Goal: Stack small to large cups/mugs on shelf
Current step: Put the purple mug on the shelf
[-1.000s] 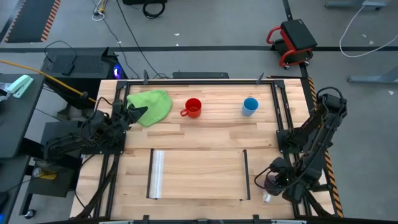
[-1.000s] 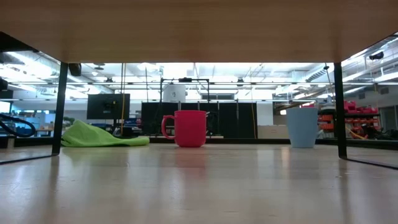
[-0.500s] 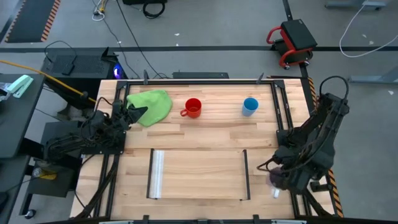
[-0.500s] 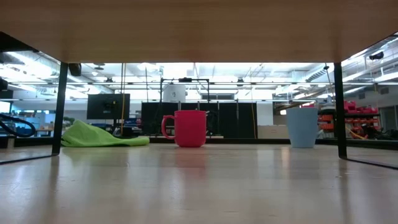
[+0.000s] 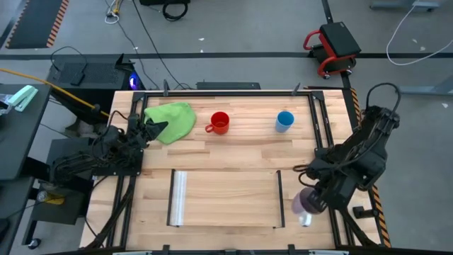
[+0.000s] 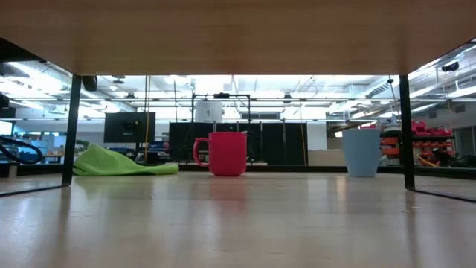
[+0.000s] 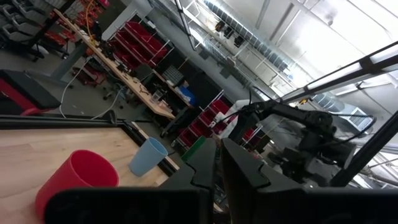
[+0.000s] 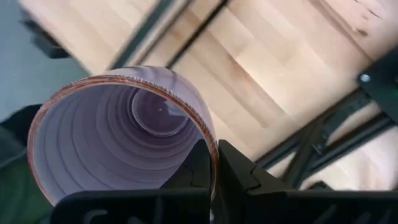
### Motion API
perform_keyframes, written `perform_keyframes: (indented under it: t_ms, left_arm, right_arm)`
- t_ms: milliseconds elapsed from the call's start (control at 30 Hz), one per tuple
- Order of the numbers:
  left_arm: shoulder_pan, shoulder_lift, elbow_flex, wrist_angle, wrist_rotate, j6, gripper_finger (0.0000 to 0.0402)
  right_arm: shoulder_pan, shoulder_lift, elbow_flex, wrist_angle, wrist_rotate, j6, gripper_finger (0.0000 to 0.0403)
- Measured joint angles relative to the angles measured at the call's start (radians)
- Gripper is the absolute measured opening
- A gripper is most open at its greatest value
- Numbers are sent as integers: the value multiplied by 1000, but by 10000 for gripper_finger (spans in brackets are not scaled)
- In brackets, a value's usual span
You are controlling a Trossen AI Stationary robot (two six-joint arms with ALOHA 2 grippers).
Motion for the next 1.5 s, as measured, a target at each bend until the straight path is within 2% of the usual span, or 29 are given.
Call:
perform_keyframes:
  t_ms: [267,567,733,933,1133,1333,1500]
  left_arm:
    - [0,0,0,0,0,-3,35]
    - [0,0,0,0,0,-10,23]
    - [0,0,0,0,0,-24,28]
    - [0,0,0,0,0,-24,30]
    - [0,0,0,0,0,-24,21]
    - [0,0,0,0,0,-23,26]
    - [0,0,0,0,0,-23,29]
  right_arm:
    - [-83,4,130,3,109,-125,12]
    - [-323,55,141,2,98,-475,12]
    - [-408,121,146,0,64,-631,12]
    - [-442,256,311,2,75,-770,12]
    - [-447,399,518,10,98,-826,12]
    - [-424,441,517,0,81,-815,12]
    - [-389,441,517,1,96,-734,12]
